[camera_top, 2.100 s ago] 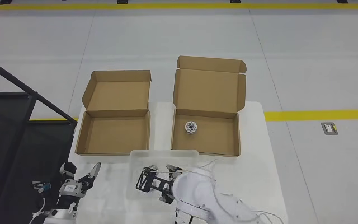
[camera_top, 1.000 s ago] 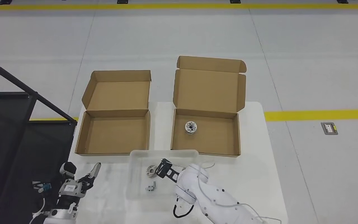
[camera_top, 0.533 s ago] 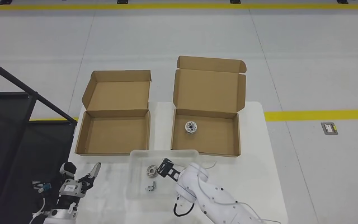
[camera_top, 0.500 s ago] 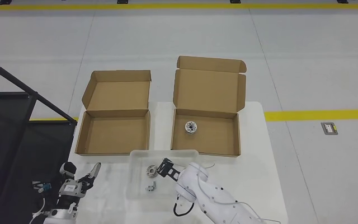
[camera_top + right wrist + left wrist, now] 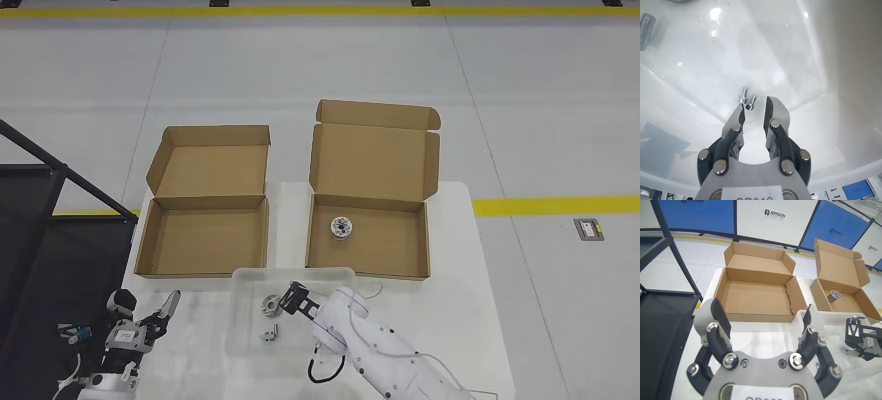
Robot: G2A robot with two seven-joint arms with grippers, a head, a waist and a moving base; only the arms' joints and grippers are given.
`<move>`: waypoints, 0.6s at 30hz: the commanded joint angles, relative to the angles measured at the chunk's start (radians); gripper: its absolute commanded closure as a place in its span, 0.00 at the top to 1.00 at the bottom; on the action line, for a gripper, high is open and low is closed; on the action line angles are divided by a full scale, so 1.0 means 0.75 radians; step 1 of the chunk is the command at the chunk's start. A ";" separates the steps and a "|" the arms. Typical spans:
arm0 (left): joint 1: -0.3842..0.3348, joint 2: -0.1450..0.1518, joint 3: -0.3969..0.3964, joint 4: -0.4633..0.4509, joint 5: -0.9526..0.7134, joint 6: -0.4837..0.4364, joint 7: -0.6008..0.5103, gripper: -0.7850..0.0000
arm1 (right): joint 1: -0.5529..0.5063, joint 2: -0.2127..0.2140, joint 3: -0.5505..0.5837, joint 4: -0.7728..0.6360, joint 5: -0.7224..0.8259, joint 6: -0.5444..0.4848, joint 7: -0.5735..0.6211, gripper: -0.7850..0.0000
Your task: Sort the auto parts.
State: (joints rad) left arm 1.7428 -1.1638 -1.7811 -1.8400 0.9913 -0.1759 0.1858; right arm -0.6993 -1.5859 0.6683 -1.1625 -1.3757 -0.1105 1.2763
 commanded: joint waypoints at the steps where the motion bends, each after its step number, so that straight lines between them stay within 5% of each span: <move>1: 0.000 0.000 0.000 0.000 0.000 0.000 0.000 1.00 | -0.003 -0.003 0.008 0.004 0.016 -0.012 -0.012 0.36; 18: 0.000 0.000 0.000 0.000 0.000 0.000 0.000 1.00 | -0.011 -0.014 0.054 0.045 -0.010 -0.023 -0.029 0.31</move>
State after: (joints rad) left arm 1.7428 -1.1638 -1.7811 -1.8400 0.9913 -0.1759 0.1858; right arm -0.7073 -1.5960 0.7057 -1.1314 -1.3836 -0.1268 1.2550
